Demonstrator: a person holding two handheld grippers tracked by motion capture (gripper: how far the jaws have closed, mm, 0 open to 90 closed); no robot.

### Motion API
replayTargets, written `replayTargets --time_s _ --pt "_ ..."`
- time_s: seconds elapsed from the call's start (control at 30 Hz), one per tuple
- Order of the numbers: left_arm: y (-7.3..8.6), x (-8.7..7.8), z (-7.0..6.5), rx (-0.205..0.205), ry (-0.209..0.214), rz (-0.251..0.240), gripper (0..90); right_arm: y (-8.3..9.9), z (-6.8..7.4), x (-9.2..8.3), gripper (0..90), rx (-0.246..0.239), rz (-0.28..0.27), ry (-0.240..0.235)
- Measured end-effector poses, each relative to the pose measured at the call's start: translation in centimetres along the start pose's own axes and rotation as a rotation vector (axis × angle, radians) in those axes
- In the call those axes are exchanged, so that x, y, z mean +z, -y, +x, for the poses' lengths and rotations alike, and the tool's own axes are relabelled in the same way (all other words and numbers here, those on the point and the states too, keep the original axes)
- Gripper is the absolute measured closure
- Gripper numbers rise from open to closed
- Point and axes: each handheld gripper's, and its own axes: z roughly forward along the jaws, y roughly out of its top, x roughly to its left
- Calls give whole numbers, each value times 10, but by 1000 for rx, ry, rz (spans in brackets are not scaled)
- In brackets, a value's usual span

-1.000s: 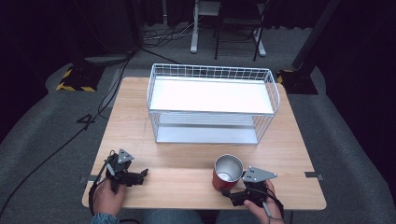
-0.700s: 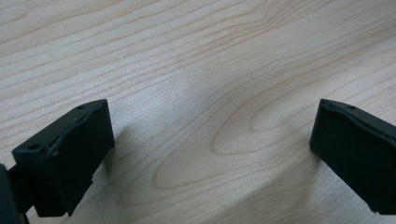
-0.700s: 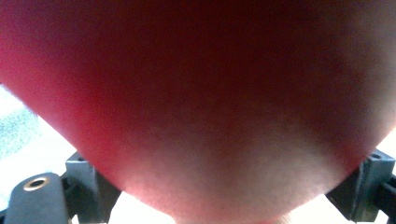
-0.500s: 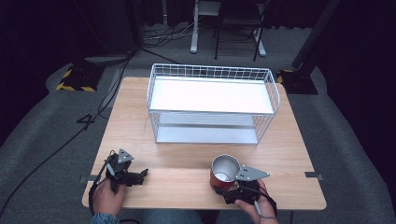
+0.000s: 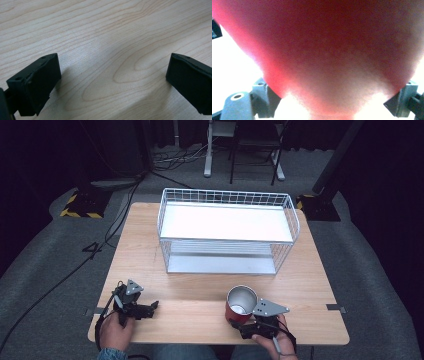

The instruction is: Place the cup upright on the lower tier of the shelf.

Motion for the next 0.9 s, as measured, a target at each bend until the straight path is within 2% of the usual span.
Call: replayTargets --time_s 0.27,0.53,0.9 --pt "0 0 0 0 0 0 0 -7 -2 -4 168 -16 -18 12" --pt "0 0 0 0 0 0 0 -33 -7 0 168 -51 -25 12" --pt "0 0 0 0 0 1 0 -60 -26 17 168 -21 0 19"
